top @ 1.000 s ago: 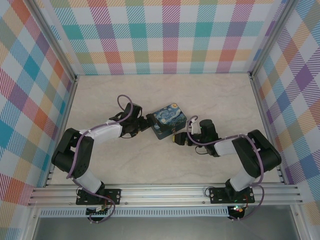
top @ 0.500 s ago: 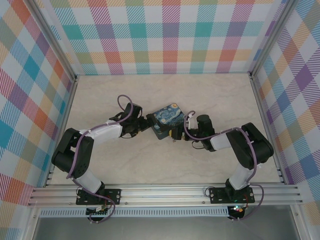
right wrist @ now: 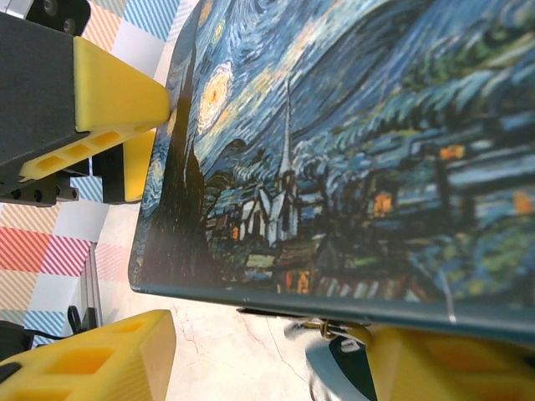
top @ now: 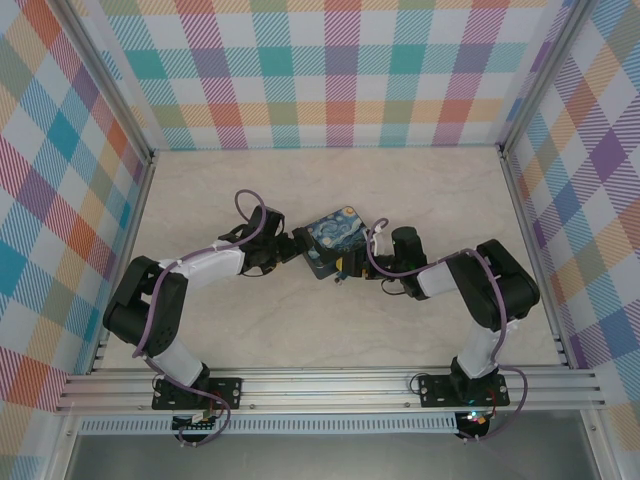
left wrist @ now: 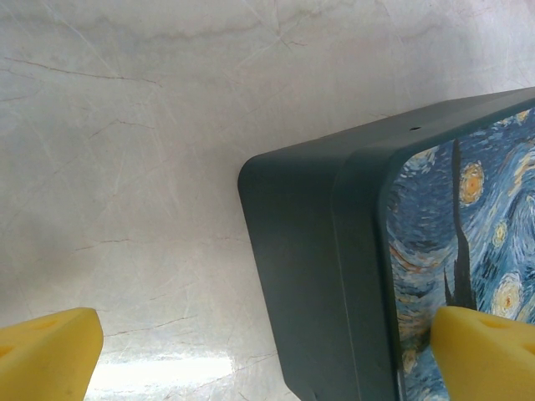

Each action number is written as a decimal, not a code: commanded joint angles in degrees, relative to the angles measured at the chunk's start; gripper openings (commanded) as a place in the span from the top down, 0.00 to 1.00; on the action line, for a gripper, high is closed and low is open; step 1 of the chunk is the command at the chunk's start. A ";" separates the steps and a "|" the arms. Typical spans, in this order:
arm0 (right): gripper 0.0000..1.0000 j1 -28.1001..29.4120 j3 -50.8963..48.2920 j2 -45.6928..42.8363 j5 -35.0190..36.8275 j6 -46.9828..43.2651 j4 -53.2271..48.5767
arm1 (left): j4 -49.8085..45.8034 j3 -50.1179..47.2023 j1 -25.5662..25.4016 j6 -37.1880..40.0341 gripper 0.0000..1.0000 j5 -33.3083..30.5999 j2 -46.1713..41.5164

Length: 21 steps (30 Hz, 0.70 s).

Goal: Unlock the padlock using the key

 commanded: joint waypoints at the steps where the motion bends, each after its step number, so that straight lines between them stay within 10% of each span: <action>1: 0.41 -0.26 0.37 0.77 -2.55 0.73 3.01 | -4.55 -1.04 -1.01 0.94 0.00 -0.28 0.31; 21: 0.69 -0.55 -1.39 0.18 -2.46 0.00 3.75 | -4.84 -1.45 -1.01 1.01 0.00 -1.03 0.20</action>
